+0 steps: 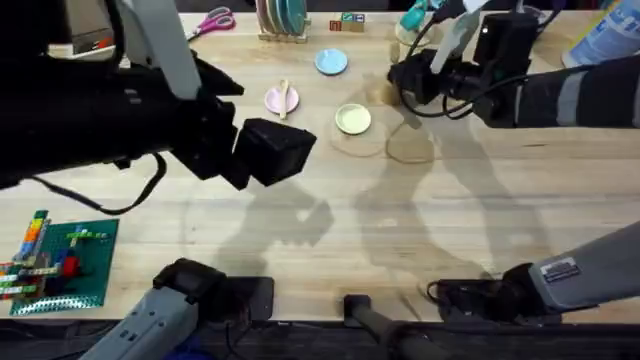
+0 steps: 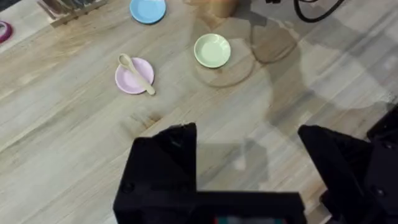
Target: Pick up a utensil and set it on the pink plate, then put the other utensil in the container.
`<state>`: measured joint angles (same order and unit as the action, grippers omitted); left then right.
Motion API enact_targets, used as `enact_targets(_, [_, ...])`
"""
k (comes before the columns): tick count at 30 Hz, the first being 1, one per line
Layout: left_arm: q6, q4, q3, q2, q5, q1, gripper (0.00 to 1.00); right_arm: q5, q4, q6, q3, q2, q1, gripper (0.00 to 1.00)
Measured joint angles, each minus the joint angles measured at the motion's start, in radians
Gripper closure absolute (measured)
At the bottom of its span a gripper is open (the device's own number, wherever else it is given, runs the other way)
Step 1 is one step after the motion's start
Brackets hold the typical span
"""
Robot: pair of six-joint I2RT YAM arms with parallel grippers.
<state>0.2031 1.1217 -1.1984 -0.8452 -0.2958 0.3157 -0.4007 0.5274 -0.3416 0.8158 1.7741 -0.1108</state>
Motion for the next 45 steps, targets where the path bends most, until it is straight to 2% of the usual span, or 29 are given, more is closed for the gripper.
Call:
enact_targets(2, [0.000, 0.000, 0.000, 0.000, 0.000, 0.000, 0.006, 0.000, 0.000, 0.000, 0.000, 0.000, 0.000, 0.955])
enact_targets(9, [0.000, 0.000, 0.000, 0.000, 0.000, 0.000, 0.006, -0.004, 0.000, 0.000, -0.006, 0.000, 0.000, 0.766])
enact_targets(18, [0.000, 0.000, 0.000, 0.000, 0.000, 0.000, 0.006, -0.004, 0.065, 0.043, -0.010, 0.000, 0.000, 0.644])
enact_targets(22, [0.000, 0.000, 0.000, 0.000, 0.000, 0.000, 0.006, -0.004, 0.068, 0.062, -0.010, -0.001, 0.000, 0.538])
enact_targets(23, [0.000, 0.000, 0.000, 0.000, 0.000, 0.000, 0.006, -0.004, 0.066, 0.068, -0.010, -0.005, 0.000, 0.461])
enact_targets(26, [0.000, 0.000, 0.000, 0.000, 0.000, 0.000, 0.006, -0.004, 0.063, 0.074, -0.010, -0.033, 0.000, 0.053])
enact_targets(27, [0.000, 0.000, 0.000, 0.000, 0.000, 0.000, 0.005, -0.005, 0.063, 0.076, -0.010, -0.048, 0.000, 0.016])
enact_targets(34, [0.000, 0.000, 0.000, 0.000, 0.000, 0.000, 0.006, -0.004, -0.051, 0.080, -0.010, -0.170, 0.000, 0.004])
enact_targets(45, [0.000, 0.000, 0.000, 0.000, 0.000, 0.000, 0.006, -0.004, -0.446, 0.085, -0.011, -0.481, 0.000, 0.003])
